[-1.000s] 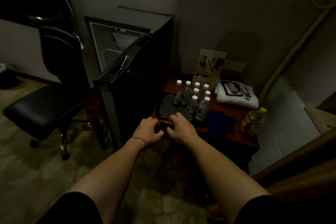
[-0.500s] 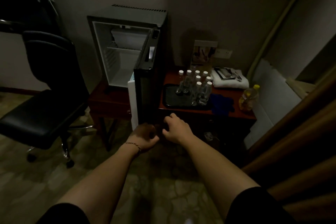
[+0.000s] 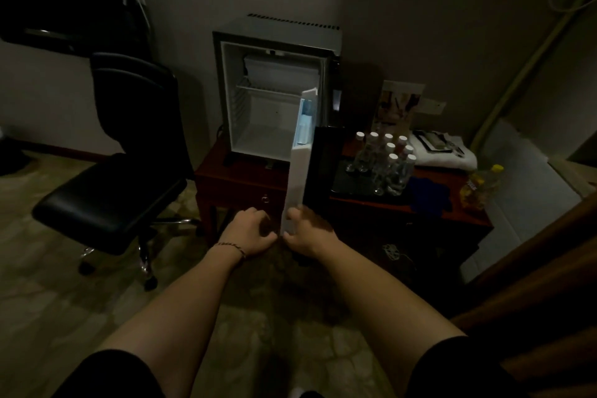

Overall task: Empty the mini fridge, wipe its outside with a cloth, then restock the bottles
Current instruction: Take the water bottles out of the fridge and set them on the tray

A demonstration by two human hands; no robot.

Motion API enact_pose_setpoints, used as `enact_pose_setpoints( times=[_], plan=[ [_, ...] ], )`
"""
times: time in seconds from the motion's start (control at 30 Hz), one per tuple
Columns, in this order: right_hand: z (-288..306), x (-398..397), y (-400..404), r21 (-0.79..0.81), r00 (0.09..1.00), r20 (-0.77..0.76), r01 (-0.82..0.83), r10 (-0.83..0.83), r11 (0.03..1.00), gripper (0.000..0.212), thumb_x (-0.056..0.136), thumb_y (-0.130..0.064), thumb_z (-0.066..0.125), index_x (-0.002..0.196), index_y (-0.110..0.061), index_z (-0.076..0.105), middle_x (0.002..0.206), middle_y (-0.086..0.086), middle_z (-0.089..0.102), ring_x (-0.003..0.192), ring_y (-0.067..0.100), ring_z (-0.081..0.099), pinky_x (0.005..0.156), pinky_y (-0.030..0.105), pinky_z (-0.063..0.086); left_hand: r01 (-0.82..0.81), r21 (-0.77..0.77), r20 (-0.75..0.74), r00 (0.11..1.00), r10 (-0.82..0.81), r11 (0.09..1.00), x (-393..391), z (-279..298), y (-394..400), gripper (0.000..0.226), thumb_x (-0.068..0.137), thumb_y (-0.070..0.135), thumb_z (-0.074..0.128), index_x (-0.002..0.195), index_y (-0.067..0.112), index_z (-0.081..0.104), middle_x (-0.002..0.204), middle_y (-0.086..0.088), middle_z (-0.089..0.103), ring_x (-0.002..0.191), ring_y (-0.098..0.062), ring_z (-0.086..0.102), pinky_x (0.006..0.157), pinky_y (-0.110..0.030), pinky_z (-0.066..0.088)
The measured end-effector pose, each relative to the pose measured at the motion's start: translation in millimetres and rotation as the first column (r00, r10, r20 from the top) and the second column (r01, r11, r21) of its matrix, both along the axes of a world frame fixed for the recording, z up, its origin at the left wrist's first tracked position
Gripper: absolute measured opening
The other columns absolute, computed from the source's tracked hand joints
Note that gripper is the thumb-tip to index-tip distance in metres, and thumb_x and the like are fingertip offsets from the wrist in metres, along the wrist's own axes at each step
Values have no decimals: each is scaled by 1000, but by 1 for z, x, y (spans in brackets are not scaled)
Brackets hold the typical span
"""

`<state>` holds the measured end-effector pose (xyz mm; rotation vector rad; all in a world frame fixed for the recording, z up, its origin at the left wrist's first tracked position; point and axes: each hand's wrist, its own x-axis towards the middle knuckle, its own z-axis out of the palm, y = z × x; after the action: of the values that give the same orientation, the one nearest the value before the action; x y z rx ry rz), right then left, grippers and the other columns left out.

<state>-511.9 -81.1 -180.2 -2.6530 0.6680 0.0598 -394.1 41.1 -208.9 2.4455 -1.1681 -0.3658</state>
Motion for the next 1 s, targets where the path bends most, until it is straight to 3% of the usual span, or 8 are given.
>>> enact_pose_setpoints(
  times=[0.1,0.2,0.37,0.5,0.7,1.0],
  plan=[
    [-1,35,9,-4,999,34,-10,11,1000,28,92,-26,66,117,-20,55,128,3,48,114,22,54,93,34,48,-44,6,-3,999,44,999,27,1,5,41,86,40,69,122,22,59,120,1,55,113,-16,51,99,-37,49],
    [-8,85,12,24,998,59,-6,4,1000,30,90,-28,67,117,-23,56,123,0,51,102,19,57,87,37,53,-79,22,16,997,79,997,69,0,9,42,85,43,67,122,24,59,119,2,55,112,-17,51,98,-37,50],
    [-20,172,-4,47,998,43,-40,38,998,31,91,-28,66,119,-24,55,120,-1,49,97,15,56,85,36,54,-134,60,30,991,132,989,150,-5,1,40,86,44,66,120,24,59,116,3,55,110,-14,50,97,-34,49],
    [-14,235,-42,34,998,55,28,-30,999,27,92,-31,64,116,-23,53,117,0,47,94,16,55,83,37,54,-148,52,31,989,147,988,218,3,-28,43,86,48,65,120,23,61,115,3,56,110,-15,52,97,-32,48],
    [-1,287,-89,-23,985,51,165,-163,986,34,94,-34,60,122,-18,51,122,5,45,103,23,56,80,37,51,-85,48,14,996,84,995,278,13,-83,48,86,49,64,126,23,58,123,3,55,116,-15,51,99,-33,47],
    [-7,337,-150,-24,928,-21,370,-371,929,38,93,-32,59,127,-17,49,127,7,45,112,27,56,88,39,49,162,87,7,987,-163,983,350,5,-159,47,86,50,62,124,22,58,122,2,55,116,-17,50,98,-33,48]
  ],
)
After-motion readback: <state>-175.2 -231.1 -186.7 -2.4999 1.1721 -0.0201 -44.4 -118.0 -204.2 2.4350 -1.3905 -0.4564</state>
